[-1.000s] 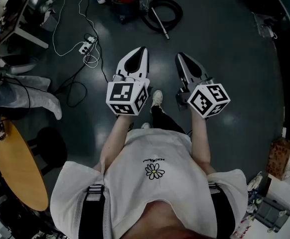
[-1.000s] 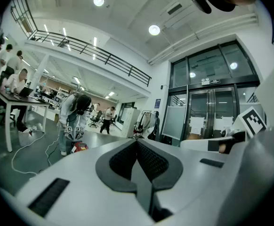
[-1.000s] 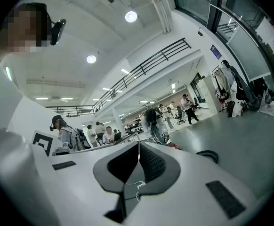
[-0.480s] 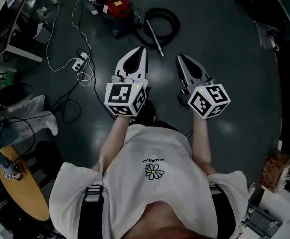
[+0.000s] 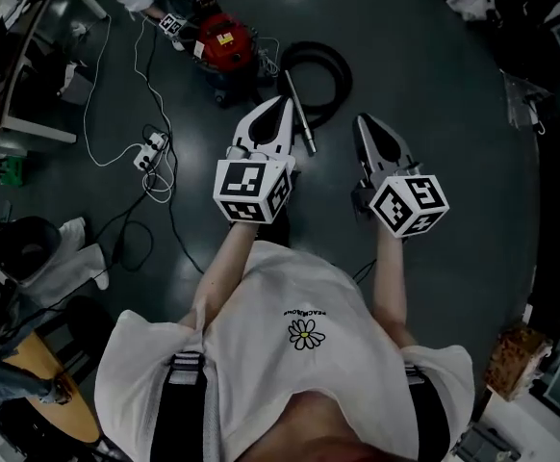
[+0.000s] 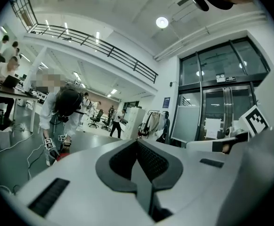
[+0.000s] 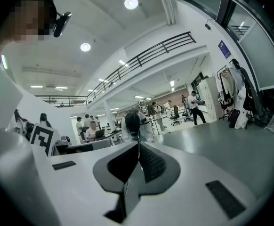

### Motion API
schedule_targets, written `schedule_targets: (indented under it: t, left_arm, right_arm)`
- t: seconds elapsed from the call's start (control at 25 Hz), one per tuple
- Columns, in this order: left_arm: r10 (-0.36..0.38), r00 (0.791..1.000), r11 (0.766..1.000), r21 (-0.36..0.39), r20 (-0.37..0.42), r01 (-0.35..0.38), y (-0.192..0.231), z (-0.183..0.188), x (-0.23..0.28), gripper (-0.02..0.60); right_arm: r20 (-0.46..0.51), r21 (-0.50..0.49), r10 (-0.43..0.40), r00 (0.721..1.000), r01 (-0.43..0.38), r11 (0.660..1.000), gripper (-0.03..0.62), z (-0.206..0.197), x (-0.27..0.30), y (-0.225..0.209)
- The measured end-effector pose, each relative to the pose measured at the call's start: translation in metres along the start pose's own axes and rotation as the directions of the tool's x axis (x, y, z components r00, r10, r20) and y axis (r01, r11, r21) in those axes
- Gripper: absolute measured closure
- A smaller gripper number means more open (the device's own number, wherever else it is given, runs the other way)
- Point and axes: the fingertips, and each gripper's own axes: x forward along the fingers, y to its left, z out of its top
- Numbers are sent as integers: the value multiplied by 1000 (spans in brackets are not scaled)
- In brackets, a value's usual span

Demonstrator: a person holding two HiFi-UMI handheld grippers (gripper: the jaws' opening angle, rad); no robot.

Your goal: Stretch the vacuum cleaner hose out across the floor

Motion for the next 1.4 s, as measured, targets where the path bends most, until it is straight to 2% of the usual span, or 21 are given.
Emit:
schedule_targets:
  t: [0.12,0.24,0.4,0.56,0.76,0.88,1.0,1.08,1.2,1.28,1.4]
  left_arm:
    - [5,1000,1000,14,8,-6,29,20,57,575]
    - [13,1000,1000,6,5,-13,57,31,114,575]
    - [33,999,999,-6,-21,-34,78,34,170,575]
    - [76,996,996,-37,-56,-78,91,25,212,575]
    - [133,989,991,-25,-70,-135,87,20,252,575]
    - [205,974,978,-7,-93,-206,89,10,279,575]
    - [320,938,947,19,-133,-320,102,-9,303,574]
    - [365,921,930,17,-133,-366,106,-27,319,572]
    - [353,926,935,12,-136,-355,116,-81,348,537]
    - [345,926,937,-1,-155,-350,132,-140,369,535]
    - [349,920,934,-20,-178,-358,171,-246,393,535]
  right_arm:
    - [14,-33,8,1000,-7,999,579,32,53,-29]
    - [38,-44,-18,999,20,999,579,61,101,-64]
    - [15,-67,-51,999,52,996,579,76,139,-105]
    - [-22,-65,-10,1000,9,998,579,81,166,-137]
    - [-24,-17,48,999,-48,999,577,89,192,-185]
    - [-34,-19,74,997,-75,997,577,92,210,-217]
    - [-61,-49,101,993,-104,993,576,92,228,-248]
    - [-76,-107,105,992,-113,988,487,86,240,-272]
    - [-103,-129,153,983,-166,978,465,52,266,-305]
    - [-118,-92,189,975,-200,975,467,4,287,-327]
    - [-161,-42,237,958,-246,968,465,-101,324,-357]
